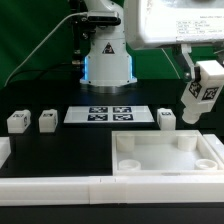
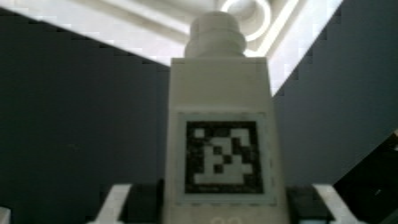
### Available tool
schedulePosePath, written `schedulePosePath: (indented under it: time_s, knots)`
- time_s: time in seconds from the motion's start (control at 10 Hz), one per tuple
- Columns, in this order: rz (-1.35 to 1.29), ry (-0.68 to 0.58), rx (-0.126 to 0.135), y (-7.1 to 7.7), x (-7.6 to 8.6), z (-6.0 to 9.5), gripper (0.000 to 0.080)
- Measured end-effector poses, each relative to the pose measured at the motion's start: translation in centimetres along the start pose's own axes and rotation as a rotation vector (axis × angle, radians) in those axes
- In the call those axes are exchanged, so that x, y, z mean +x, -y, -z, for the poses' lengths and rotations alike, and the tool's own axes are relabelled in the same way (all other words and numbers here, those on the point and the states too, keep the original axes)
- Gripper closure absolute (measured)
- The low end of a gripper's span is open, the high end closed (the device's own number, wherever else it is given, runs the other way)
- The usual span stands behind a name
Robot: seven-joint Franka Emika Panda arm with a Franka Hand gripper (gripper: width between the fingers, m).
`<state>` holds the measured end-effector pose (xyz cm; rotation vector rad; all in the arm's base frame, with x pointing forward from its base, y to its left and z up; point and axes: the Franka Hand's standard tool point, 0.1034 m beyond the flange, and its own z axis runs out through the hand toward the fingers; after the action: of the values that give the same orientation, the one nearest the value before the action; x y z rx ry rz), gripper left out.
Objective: Assemble one leg
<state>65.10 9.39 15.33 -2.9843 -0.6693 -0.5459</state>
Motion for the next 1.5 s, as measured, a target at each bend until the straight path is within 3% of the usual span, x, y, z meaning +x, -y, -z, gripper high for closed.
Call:
schedulePosePath:
  time_s: [0.1, 0.2, 0.4, 0.5, 0.6, 0.9, 1.2, 1.5]
  knots:
    - [0.037, -0.016, -0.005, -0.8, 0.5, -0.8, 0.0505]
    - [0.033, -0.057, -0.023, -0.9, 0.6, -0.6, 0.0505]
    - [0.037, -0.063, -0.026, -0.9, 0.3, -0.8, 0.0505]
    - [0.079, -0.197, -0.091, -2.3, 0.8, -0.4, 0.0505]
    - [0.07, -0.19, -0.088, -2.2, -0.2, -1.0, 0.0505]
    - [0.029, -0.198, -0.088, -2.2, -0.5, -1.0, 0.0505]
    - [-0.153, -0.19, -0.046, -0.7, -1.4, -1.8, 0.0505]
    - [-0.154, -0.187, -0.043, -0.6, -1.5, -2.0, 0.0505]
